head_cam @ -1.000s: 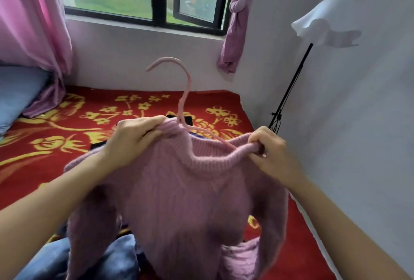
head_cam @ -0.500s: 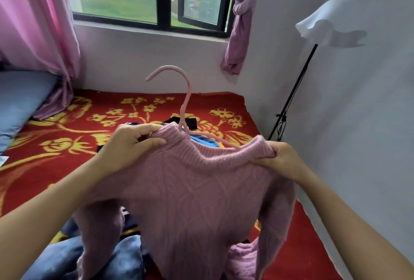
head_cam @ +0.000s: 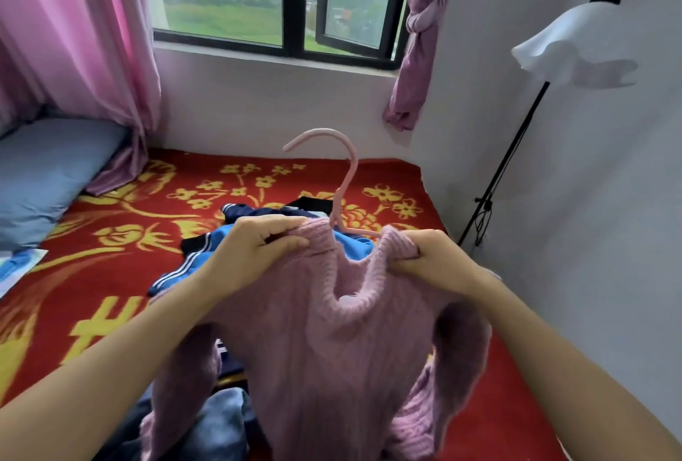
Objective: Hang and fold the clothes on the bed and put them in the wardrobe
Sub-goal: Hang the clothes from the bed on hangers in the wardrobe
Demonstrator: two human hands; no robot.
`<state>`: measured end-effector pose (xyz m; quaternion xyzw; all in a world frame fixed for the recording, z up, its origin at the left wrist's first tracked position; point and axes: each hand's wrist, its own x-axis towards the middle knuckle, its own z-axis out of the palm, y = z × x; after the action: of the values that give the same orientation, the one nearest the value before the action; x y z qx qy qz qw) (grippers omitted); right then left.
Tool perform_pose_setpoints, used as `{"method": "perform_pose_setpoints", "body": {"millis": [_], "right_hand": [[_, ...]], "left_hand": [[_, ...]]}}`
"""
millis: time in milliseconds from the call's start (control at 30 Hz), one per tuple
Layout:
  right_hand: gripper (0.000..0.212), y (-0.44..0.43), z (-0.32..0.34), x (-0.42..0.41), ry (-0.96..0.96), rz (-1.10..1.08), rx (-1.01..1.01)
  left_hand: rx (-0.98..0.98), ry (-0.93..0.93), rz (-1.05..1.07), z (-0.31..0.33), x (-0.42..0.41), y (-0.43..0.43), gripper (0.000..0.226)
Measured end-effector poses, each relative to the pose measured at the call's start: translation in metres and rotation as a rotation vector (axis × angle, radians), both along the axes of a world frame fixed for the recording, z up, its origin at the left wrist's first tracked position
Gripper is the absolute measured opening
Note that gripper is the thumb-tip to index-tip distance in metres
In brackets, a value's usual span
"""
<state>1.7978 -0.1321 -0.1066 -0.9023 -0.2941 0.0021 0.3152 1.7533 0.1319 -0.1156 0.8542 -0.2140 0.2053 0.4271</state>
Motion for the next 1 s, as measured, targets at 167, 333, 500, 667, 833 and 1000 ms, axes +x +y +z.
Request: {"method": "perform_pose_setpoints", "body": {"millis": [167, 333, 500, 667, 833, 1000], "right_hand": [[0.019, -0.017, 0.000, 0.012, -0.019, -0.136, 0.181], [0.009, -0.022, 0.008, 0.021, 0.072, -0.133, 0.180], [0.018, -0.023, 0.017, 0.025, 0.188, -0.061, 0.060], [0.018, -0.017, 0.019, 0.026, 0.289, -0.026, 0.042], [0.007, 0.015, 0.033, 0.032, 0.270, 0.047, 0.124], [0.025, 0.063, 0.050, 0.036, 0.215, 0.129, 0.177]], "left_hand": [[0.045, 0.033, 0.137, -0.008, -0.009, 0.033, 0.041], [0.029, 0.095, 0.256, -0.014, -0.013, 0.057, 0.038], [-0.001, 0.070, 0.299, -0.007, -0.012, 0.060, 0.040], [0.069, 0.044, 0.411, 0.005, -0.022, 0.075, 0.037], [0.073, 0.098, 0.495, 0.019, -0.042, 0.084, 0.031], [0.011, 0.036, 0.739, 0.031, -0.076, 0.104, 0.061]]}}
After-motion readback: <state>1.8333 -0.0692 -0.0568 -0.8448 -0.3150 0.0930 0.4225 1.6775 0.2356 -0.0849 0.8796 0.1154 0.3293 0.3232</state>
